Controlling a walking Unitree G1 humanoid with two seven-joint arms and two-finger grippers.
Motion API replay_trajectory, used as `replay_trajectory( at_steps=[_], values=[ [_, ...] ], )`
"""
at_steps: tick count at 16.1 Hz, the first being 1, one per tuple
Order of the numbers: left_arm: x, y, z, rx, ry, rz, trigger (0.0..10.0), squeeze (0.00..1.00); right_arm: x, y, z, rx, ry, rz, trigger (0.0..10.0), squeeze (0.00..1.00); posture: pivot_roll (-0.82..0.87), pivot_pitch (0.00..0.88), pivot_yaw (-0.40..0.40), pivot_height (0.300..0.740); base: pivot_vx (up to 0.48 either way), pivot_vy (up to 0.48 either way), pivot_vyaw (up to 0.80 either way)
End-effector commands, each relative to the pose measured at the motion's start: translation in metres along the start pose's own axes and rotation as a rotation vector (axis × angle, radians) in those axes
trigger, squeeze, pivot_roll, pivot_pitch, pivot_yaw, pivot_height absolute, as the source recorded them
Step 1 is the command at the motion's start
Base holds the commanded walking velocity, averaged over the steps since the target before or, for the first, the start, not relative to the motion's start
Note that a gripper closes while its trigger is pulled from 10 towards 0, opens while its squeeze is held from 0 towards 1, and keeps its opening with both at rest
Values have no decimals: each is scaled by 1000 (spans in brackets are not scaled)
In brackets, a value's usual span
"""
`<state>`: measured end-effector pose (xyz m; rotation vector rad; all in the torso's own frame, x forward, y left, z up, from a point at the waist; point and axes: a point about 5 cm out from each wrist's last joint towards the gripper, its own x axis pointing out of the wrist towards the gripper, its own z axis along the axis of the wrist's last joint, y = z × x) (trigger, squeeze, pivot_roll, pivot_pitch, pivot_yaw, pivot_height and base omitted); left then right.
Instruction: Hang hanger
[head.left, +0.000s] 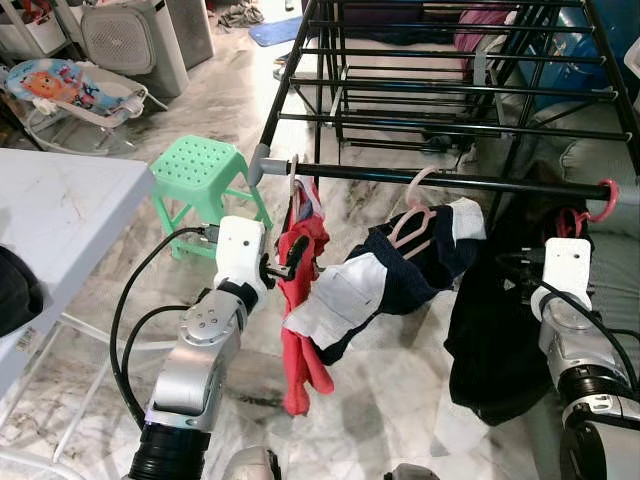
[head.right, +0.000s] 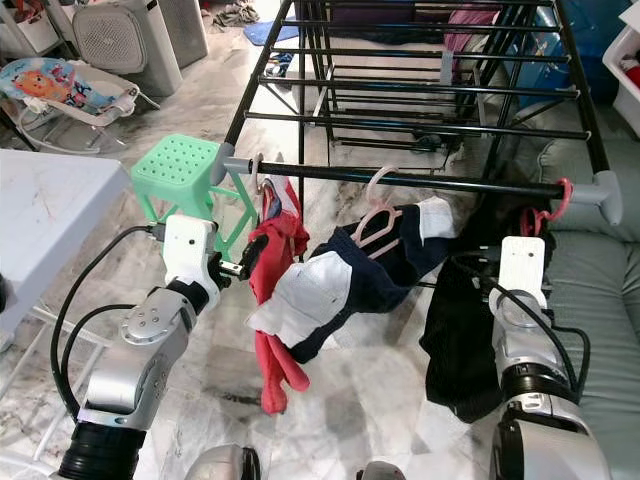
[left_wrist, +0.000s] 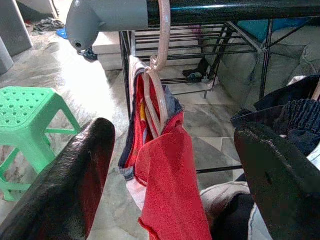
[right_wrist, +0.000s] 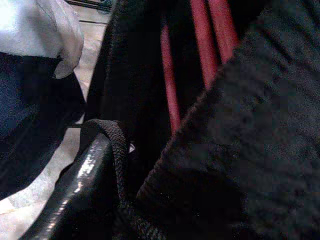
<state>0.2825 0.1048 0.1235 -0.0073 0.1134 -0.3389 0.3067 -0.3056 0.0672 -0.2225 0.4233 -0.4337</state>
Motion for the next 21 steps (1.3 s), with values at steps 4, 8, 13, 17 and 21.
replay_trajectory(
  at_steps=[4, 8, 13, 17, 21],
  values=[
    [-1, 1, 4, 7, -12, -5, 10000, 0, 1, -4, 0, 32, -11, -32, 0, 0, -8, 80, 73, 740, 0, 0, 0],
    [-1, -1, 4, 8, -11, -6, 10000, 0, 1, -4, 2, 51, -22, -34, 0, 0, -8, 80, 73, 740, 0, 0, 0],
    [0, -1, 4, 10, -10, -10, 10000, 0, -2, -1, 6, 82, -69, -70, 0, 0, -10, 77, 75, 740, 0, 0, 0],
    [-1, -5, 0, -1, -10, -19, 10000, 0, -11, -6, 7, 165, -129, -140, 0, 0, -12, 61, 71, 740, 0, 0, 0],
    [4, -12, 2, -13, -32, -40, 10000, 0, -48, 5, 13, 298, -282, -92, 6157, 0, -39, 54, 78, 740, 0, 0, 0]
  ],
)
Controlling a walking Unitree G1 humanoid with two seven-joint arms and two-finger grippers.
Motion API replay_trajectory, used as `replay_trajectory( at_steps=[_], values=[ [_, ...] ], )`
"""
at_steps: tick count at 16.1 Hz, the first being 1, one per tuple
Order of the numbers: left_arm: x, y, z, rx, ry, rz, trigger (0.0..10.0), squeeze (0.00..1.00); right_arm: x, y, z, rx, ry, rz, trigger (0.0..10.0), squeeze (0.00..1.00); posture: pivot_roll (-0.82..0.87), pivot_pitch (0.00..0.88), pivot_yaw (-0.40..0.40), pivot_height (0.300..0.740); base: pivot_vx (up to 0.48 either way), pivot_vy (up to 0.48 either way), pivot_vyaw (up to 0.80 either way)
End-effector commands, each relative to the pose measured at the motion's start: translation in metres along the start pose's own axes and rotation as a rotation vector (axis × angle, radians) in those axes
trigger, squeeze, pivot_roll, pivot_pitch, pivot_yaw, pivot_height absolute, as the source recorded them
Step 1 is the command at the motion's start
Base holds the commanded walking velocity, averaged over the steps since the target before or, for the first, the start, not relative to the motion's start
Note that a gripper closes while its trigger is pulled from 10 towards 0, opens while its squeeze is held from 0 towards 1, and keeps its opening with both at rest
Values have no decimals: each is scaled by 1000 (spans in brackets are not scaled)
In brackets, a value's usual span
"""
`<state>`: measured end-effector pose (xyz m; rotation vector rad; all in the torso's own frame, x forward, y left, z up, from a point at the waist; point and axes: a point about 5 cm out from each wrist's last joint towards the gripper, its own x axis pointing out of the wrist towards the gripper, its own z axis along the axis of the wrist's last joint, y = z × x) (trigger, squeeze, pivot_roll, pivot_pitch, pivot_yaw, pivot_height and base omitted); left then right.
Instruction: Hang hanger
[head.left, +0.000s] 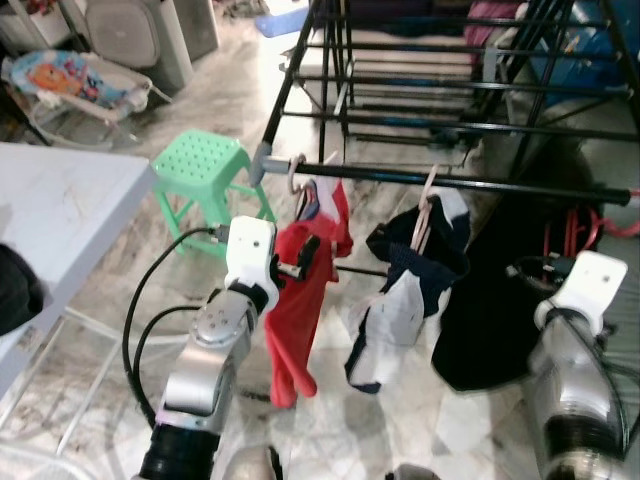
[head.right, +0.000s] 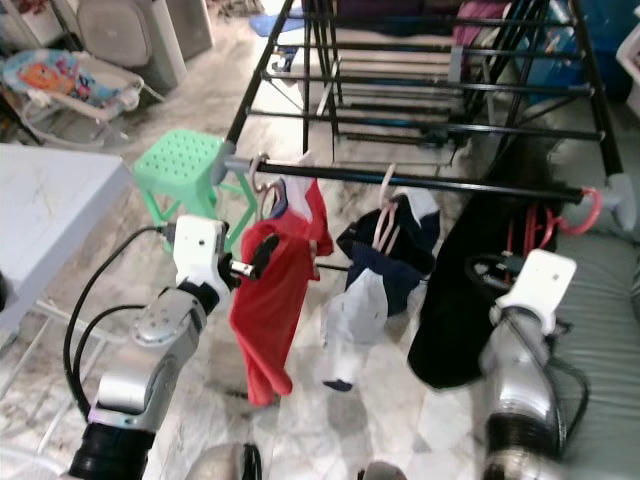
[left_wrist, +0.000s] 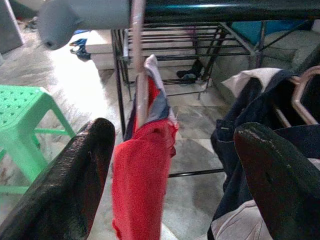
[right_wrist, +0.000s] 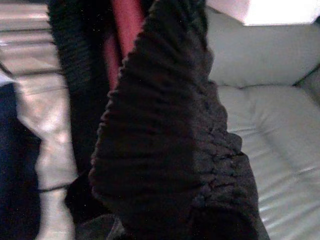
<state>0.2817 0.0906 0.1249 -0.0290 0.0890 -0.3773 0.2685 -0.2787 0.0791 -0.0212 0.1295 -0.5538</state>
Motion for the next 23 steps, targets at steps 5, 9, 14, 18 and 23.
replay_trajectory(
  at_steps=[5, 9, 14, 18, 23],
  values=[
    [5, 2, 0, 35, -10, 7, 10000, 0, -47, 16, 4, -127, -69, 135, 10000, 0, -62, 51, 78, 740, -58, 0, 0],
    [5, 0, -3, 30, -8, 4, 10000, 0, -60, 11, -1, -147, -27, 144, 10000, 0, -67, 47, 72, 740, -287, 0, 0],
    [11, 2, -13, 42, 8, -4, 10000, 0, -59, 9, -9, -161, 7, 131, 10000, 0, -94, 0, 80, 740, -272, 0, 0],
    [21, 23, -13, 100, -4, 42, 10000, 0, -57, 20, -14, -227, 23, 273, 10000, 0, -80, 0, 88, 740, -262, 0, 0],
    [0, 48, -33, 143, 47, 98, 10000, 0, -52, 5, -31, -336, 41, 305, 10000, 0, -56, 0, 91, 740, -202, 0, 0]
  ],
)
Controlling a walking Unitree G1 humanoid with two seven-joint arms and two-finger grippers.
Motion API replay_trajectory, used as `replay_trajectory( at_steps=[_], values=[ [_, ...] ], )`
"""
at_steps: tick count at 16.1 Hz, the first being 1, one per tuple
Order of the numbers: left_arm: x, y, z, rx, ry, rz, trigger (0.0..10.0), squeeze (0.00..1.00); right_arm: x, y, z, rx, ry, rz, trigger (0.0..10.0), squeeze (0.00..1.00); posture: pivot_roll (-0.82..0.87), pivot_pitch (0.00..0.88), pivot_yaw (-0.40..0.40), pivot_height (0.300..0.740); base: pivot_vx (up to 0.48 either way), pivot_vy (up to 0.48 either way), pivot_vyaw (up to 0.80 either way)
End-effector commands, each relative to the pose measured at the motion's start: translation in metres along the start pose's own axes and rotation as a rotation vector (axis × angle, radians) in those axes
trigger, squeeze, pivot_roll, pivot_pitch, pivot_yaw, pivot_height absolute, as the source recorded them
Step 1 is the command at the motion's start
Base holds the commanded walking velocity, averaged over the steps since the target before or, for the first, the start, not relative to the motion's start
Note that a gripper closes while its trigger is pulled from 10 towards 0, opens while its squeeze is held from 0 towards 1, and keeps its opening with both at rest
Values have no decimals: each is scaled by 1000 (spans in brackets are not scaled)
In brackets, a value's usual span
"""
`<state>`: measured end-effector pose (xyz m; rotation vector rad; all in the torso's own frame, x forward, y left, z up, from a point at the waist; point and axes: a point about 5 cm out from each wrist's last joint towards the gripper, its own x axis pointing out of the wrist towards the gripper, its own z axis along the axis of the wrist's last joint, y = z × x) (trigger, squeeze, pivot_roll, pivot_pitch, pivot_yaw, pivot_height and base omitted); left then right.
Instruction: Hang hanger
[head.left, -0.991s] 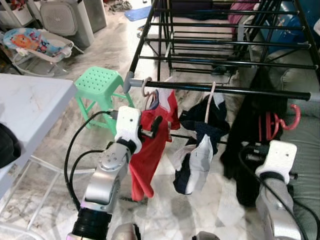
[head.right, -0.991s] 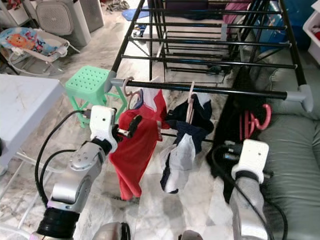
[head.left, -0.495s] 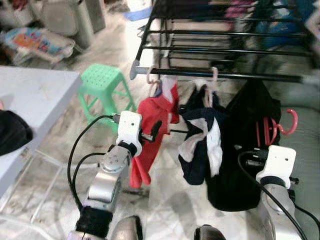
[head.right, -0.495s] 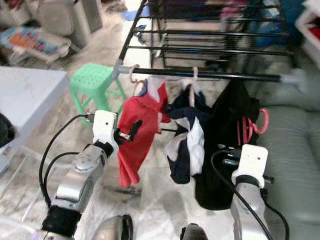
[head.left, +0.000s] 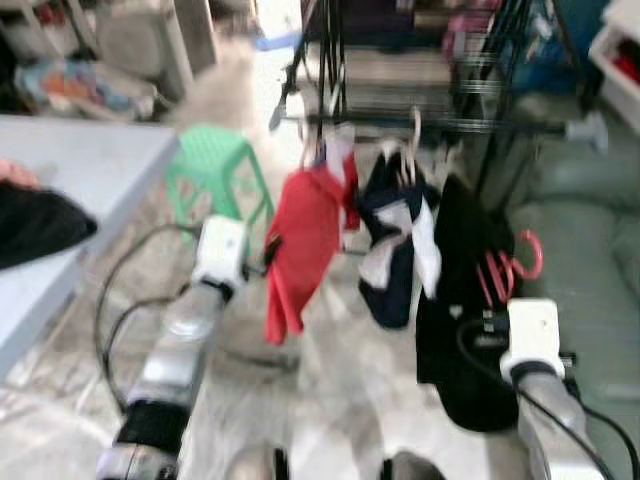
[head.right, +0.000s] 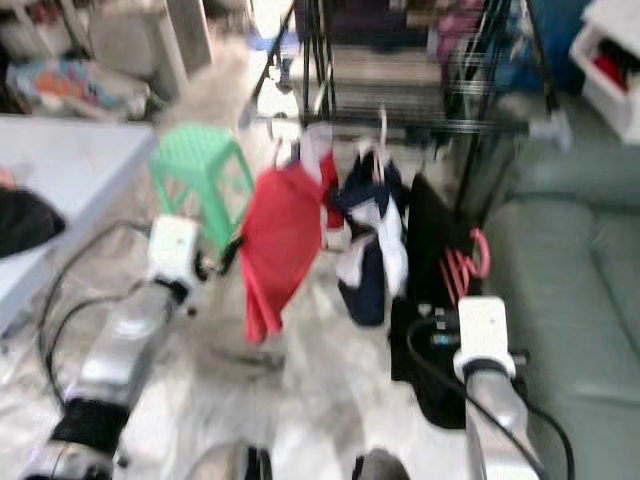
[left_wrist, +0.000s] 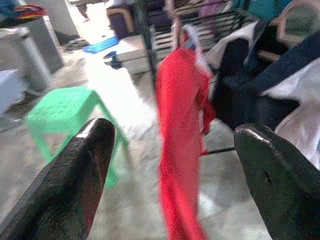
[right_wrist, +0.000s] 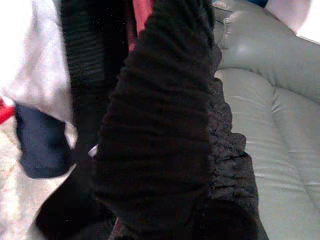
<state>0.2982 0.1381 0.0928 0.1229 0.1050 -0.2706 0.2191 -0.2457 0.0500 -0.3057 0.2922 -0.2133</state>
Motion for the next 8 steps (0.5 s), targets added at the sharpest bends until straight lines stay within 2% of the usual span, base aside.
replay_trajectory(
  at_steps=[1, 2, 3, 5, 6, 8],
  values=[
    [-4, -4, -7, 0, 15, -9, 10000, 0, 4, -3, 5, -10, -49, -43, 10000, 0, -63, 0, 87, 740, 0, 0, 0],
    [-9, -5, -14, -2, 29, 0, 10000, 0, 2, -5, 5, 5, -73, -81, 10000, 0, -76, 0, 86, 740, 0, 0, 0],
    [-18, -4, -23, -4, 52, 12, 10000, 0, -2, -10, -1, 161, -20, -180, 10000, 0, -82, 0, 78, 740, 0, 0, 0],
    [-28, -2, -31, -5, 55, 39, 10000, 0, -7, -19, -3, 159, -41, -189, 10000, 0, -75, 0, 61, 740, 0, 0, 0],
    [-30, 2, -31, -10, 48, 73, 10000, 0, -4, -24, 0, 83, -55, -195, 10000, 0, -73, 0, 62, 740, 0, 0, 0],
    [-30, 6, -31, -20, 35, 148, 10000, 0, 10, -23, 13, 55, -94, -94, 10000, 0, -52, 0, 54, 740, 0, 0, 0]
  ],
)
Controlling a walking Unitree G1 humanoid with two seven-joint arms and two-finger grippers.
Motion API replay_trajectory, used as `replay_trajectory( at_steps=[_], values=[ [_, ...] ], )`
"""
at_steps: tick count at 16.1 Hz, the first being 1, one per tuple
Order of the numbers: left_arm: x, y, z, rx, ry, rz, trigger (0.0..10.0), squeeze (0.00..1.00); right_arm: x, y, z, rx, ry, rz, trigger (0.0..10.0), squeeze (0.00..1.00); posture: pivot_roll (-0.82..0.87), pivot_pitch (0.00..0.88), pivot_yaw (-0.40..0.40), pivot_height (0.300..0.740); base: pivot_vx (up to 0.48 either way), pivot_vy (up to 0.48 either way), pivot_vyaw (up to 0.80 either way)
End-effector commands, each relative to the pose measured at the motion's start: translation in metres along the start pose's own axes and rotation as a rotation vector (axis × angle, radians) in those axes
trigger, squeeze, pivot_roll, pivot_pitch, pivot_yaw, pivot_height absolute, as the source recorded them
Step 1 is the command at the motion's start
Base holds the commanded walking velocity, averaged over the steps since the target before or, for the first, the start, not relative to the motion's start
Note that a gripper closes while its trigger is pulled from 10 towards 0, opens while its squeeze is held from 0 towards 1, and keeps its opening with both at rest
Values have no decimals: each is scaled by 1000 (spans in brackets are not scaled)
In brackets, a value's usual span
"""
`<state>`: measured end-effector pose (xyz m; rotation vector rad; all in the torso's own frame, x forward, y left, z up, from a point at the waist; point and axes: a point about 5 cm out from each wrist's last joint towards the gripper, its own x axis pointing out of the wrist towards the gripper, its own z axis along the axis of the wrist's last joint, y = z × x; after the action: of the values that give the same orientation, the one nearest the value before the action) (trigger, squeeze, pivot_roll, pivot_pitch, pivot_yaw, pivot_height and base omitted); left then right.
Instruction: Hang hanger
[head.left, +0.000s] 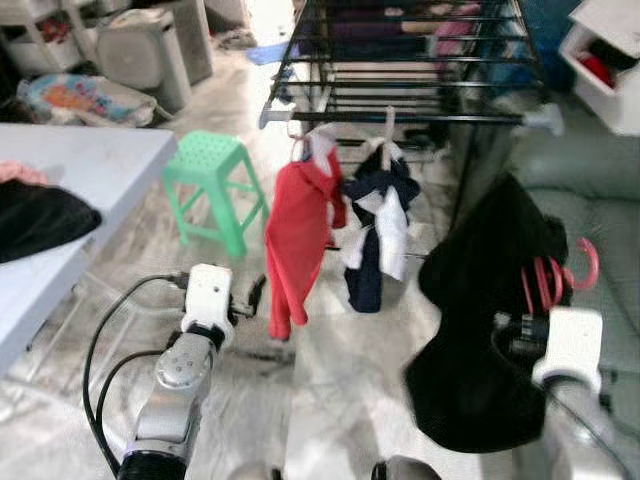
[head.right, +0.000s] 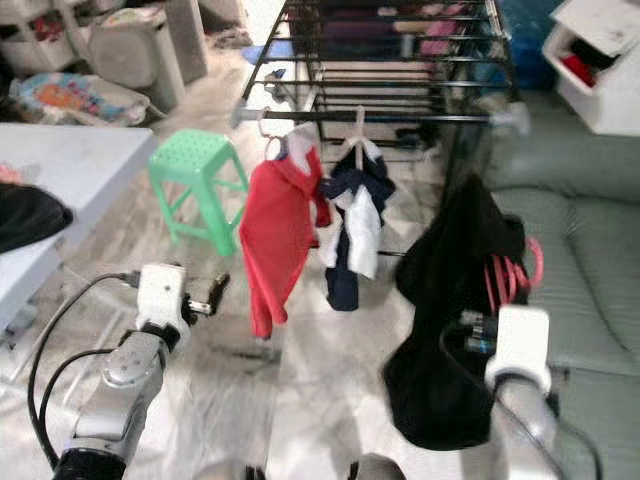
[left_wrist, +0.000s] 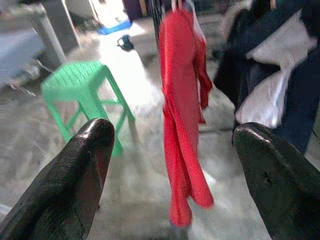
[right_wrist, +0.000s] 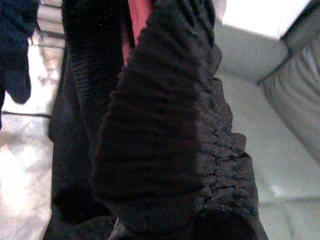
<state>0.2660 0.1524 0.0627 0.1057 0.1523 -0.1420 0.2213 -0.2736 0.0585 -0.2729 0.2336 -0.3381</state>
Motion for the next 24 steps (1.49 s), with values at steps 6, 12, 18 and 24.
replay_trajectory(
  at_steps=[6, 12, 18, 24],
  values=[
    [-23, 15, -4, 18, -22, 191, 10000, 0, -6, 34, 15, -12, -87, 209, 10000, 0, 14, 0, -52, 740, 0, 0, 667],
    [-18, 9, 4, 78, -39, 166, 10000, 0, -18, 27, 11, -12, -104, 141, 10000, 0, -23, 0, 7, 740, 0, 0, 800],
    [-14, 9, 7, 66, -37, 116, 10000, 0, -28, 54, 23, -5, -153, 406, 10000, 0, -39, 0, 35, 740, 0, 0, 800],
    [2, -4, 11, 110, -49, 29, 10000, 0, -36, 87, 48, -48, -205, 752, 10000, 0, -39, 0, 43, 740, 0, 0, 800]
  ],
)
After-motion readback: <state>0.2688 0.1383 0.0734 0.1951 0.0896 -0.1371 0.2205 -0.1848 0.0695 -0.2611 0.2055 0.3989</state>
